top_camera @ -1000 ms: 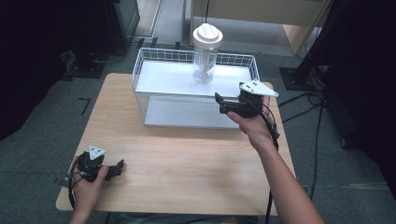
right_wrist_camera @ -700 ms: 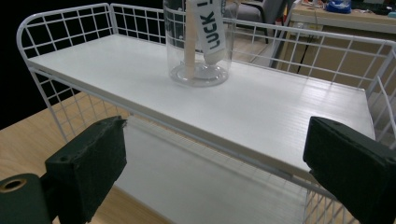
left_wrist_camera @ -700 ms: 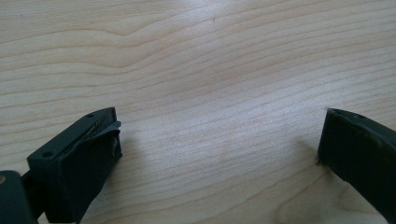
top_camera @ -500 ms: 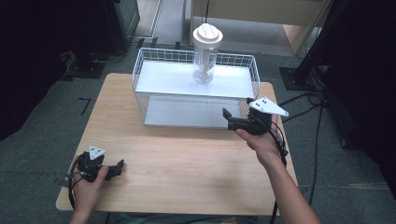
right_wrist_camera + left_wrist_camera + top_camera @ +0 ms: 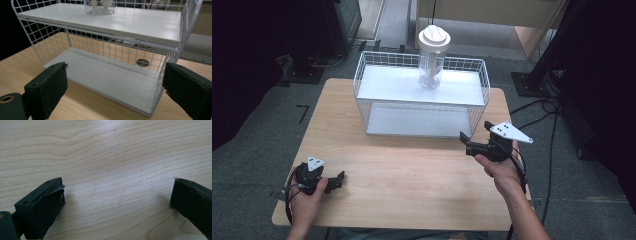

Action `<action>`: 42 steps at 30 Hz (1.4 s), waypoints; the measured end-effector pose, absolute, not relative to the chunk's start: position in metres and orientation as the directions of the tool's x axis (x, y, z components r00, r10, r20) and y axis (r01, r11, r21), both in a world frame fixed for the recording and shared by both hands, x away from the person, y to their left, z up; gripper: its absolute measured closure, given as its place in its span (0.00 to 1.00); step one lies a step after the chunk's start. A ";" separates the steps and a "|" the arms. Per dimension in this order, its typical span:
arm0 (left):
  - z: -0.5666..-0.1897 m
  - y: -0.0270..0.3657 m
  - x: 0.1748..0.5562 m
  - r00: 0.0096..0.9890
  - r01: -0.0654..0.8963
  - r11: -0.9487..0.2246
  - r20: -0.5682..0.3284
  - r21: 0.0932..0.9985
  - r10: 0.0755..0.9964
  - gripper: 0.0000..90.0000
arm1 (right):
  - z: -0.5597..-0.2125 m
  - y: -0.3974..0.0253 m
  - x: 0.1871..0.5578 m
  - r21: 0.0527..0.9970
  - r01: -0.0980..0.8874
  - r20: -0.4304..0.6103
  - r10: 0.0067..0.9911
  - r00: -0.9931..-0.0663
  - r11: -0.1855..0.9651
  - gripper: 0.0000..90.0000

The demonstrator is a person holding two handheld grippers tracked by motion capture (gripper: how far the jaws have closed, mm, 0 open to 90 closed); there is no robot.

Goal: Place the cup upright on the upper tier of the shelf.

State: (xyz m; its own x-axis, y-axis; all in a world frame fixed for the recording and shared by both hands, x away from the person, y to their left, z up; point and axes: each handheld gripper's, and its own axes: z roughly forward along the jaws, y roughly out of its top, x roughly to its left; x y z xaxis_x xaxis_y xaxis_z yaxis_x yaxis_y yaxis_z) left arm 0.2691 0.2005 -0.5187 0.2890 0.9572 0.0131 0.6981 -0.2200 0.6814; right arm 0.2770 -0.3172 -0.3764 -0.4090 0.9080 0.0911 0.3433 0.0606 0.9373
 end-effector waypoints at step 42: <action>-0.519 0.200 0.269 0.288 0.699 -0.219 0.012 0.681 0.957 0.00 | -0.500 -0.400 0.216 0.815 0.577 0.048 0.985 -0.166 0.058 0.07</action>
